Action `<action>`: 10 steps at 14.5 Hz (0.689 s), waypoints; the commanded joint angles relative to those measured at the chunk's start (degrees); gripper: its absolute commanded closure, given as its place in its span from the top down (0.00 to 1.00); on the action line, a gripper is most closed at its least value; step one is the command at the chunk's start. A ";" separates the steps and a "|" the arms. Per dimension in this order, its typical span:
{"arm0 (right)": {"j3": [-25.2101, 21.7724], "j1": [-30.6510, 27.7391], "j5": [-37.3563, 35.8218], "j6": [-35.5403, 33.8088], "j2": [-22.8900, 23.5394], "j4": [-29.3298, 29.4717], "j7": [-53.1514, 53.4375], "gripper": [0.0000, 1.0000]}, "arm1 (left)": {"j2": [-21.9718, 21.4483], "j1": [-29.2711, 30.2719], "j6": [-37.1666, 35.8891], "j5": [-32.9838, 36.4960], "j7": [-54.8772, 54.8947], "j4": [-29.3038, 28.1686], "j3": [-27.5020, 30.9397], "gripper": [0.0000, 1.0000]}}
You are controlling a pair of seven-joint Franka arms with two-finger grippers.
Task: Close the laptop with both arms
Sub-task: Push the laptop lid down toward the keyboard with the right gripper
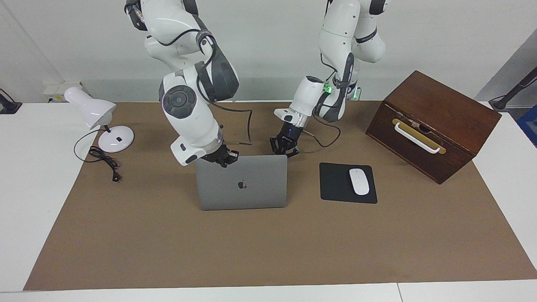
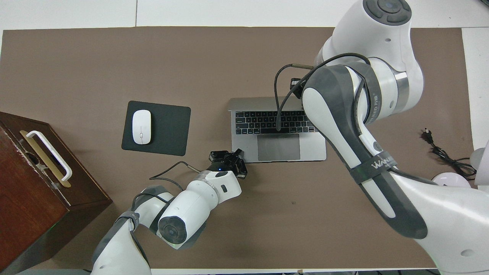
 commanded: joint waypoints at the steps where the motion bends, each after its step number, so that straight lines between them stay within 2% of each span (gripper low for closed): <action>1: 0.44 -0.31 1.50 0.88 -5.27 -9.54 0.44 0.00 | 2.22 0.62 0.98 1.20 0.51 0.53 0.15 0.00; 10: 0.52 -0.14 1.58 11.69 -9.41 -20.98 -0.09 0.00 | 3.10 0.44 0.98 1.20 0.69 0.53 0.15 0.00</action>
